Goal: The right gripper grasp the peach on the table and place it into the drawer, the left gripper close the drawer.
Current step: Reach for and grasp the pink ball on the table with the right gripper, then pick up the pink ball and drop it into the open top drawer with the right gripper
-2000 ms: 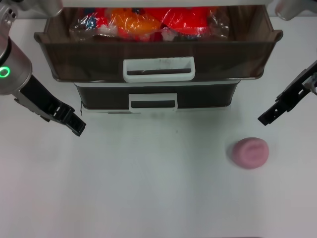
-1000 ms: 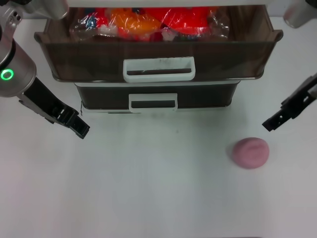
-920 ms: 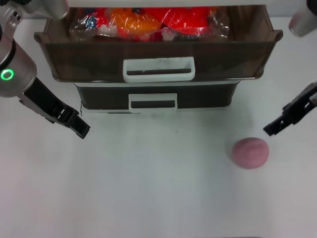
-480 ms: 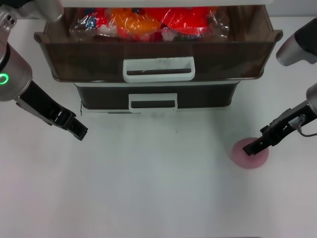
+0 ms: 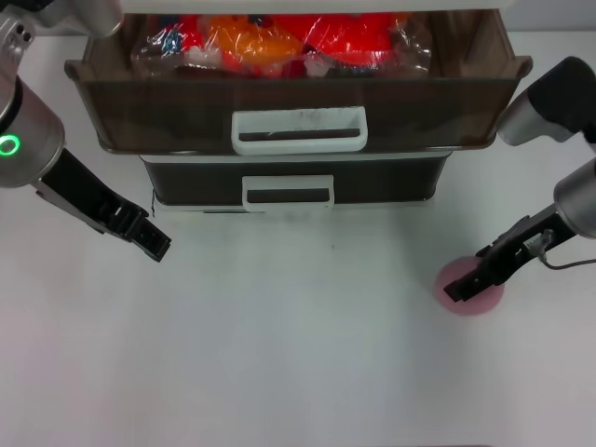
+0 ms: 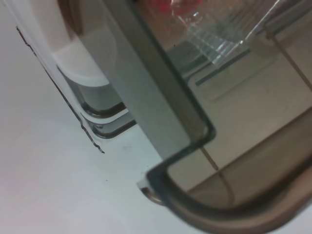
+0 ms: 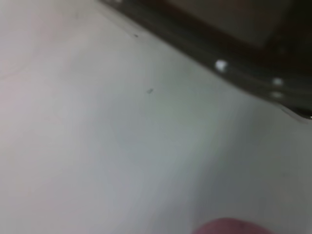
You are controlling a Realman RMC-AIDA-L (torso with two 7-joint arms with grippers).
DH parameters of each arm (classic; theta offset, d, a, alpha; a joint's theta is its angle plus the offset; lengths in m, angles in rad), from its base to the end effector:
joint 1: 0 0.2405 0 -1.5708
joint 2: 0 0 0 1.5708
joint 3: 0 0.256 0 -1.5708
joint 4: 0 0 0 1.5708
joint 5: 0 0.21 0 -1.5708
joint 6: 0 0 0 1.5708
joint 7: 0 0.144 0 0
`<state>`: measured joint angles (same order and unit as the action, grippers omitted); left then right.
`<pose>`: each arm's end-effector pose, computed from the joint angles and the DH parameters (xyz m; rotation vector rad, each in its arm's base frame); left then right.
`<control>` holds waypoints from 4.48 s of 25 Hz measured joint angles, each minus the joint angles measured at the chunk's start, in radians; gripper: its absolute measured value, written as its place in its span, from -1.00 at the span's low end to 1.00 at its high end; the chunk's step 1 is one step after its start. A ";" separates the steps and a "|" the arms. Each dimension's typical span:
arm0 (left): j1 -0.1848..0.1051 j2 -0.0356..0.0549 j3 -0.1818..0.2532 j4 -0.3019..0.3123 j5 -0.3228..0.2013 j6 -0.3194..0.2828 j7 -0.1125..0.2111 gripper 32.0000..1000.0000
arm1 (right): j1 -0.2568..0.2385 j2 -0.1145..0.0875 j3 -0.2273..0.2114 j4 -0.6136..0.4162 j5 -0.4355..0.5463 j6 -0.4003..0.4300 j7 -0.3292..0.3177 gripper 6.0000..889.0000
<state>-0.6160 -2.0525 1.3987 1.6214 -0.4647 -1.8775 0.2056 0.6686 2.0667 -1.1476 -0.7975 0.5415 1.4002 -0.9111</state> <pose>-0.1517 0.3285 0.0415 -2.3588 -1.1964 0.6098 0.2721 0.3495 -0.0294 -2.6817 1.1340 -0.5267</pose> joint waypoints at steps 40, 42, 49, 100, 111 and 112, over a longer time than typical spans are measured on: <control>-0.004 0.0016 0.004 0.002 -0.006 -0.002 0.000 0.59 | 0.002 0.001 -0.110 0.018 0.016 -0.067 -0.003 -0.38; -0.004 0.0016 0.005 0.002 -0.006 -0.002 0.000 0.59 | 0.002 0.001 -0.110 0.018 0.016 -0.067 -0.003 -0.46; -0.003 0.0016 0.003 0.001 -0.006 -0.002 0.000 0.59 | 0.001 0.001 -0.121 0.018 0.015 -0.078 -0.003 -0.67; -0.016 0.0021 0.001 0.003 -0.006 -0.002 0.005 0.57 | 0.067 -0.020 0.210 -0.602 0.543 0.282 -0.020 -0.93; -0.018 0.0030 0.005 0.003 -0.006 -0.003 0.005 0.56 | 0.076 -0.016 0.210 -0.574 0.538 0.277 -0.040 -0.83; -0.018 0.0031 0.005 0.003 -0.006 -0.003 0.005 0.56 | 0.075 -0.014 0.211 -0.576 0.540 0.277 -0.040 -0.82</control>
<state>-0.6335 -2.0494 1.4036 1.6245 -0.4709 -1.8806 0.2102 0.7434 2.0524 -0.9365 -1.3739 1.0815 1.6770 -0.9510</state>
